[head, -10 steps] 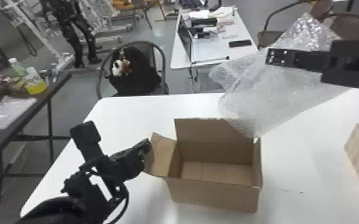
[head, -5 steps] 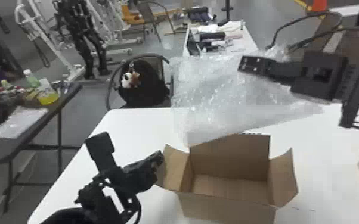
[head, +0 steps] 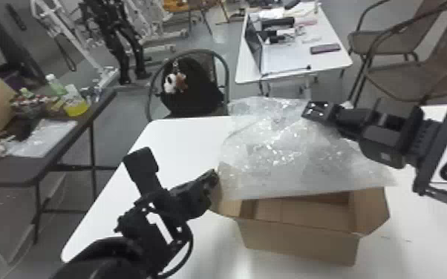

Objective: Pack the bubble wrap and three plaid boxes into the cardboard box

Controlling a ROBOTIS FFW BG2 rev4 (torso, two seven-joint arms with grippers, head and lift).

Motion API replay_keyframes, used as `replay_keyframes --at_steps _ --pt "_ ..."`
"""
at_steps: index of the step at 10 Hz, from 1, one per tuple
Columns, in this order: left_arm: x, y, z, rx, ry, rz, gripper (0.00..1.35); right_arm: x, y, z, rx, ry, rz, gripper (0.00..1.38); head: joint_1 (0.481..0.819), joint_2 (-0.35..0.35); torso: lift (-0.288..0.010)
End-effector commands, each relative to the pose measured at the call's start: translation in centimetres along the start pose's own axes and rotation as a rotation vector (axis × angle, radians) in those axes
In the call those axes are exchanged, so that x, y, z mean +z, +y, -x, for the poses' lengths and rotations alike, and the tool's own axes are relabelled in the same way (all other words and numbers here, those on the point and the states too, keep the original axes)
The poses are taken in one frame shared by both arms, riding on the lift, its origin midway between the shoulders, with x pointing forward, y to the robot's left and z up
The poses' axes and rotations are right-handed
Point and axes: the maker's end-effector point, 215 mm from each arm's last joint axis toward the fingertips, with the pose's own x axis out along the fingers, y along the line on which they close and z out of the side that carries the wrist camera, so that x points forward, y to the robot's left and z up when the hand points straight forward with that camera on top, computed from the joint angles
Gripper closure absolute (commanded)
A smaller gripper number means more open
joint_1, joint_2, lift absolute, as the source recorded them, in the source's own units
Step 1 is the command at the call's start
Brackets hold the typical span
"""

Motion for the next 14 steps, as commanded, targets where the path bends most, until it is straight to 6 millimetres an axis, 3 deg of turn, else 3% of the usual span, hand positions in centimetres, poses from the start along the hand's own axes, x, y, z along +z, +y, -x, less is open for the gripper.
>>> replay_keyframes --at_steps 1,3,4,6,7,8,9,10,12,14 --pt "-0.1 0.1 0.1 0.003 -0.002 0.004 1.21 0.1 -2.9 0.9 -0.051 -0.060 -0.059 1.13 0.635 0.349 -0.148" --pt "-0.2 0.3 0.2 0.006 -0.001 0.006 1.21 -0.6 -5.8 1.4 -0.085 -0.111 -0.165 1.13 0.654 0.326 -0.148" --pt "-0.2 0.2 0.2 0.004 -0.001 0.006 1.21 -0.8 -6.4 1.4 -0.091 -0.113 -0.178 1.13 0.666 0.319 -0.148" --pt "-0.2 0.2 0.2 0.005 -0.001 0.005 1.21 -2.8 -6.2 0.6 -0.055 -0.055 -0.263 1.13 0.675 0.318 -0.148" --pt "-0.2 0.3 0.2 0.006 -0.002 0.006 1.21 -4.1 -6.0 0.1 -0.030 -0.004 -0.297 1.06 0.680 0.326 -0.148" --pt "-0.2 0.3 0.2 0.005 -0.003 0.007 1.21 -4.4 -5.6 0.2 -0.014 0.029 -0.296 0.66 0.686 0.340 -0.148" --pt "-0.2 0.4 0.2 0.006 -0.004 0.009 1.21 -3.1 -5.6 0.9 -0.036 0.016 -0.241 0.20 0.690 0.350 -0.148" --pt "-0.2 0.4 0.3 0.006 -0.006 0.011 1.21 -1.4 -5.7 2.1 -0.067 0.001 -0.167 0.03 0.689 0.350 -0.148" --pt "-0.1 0.5 0.4 0.006 -0.010 0.017 1.21 2.9 -7.3 5.5 -0.193 -0.072 0.024 0.16 0.679 0.315 -0.148" --pt "0.0 0.7 0.5 0.008 -0.016 0.019 1.21 7.6 -10.7 11.3 -0.407 -0.155 0.292 0.17 0.673 0.264 -0.148"
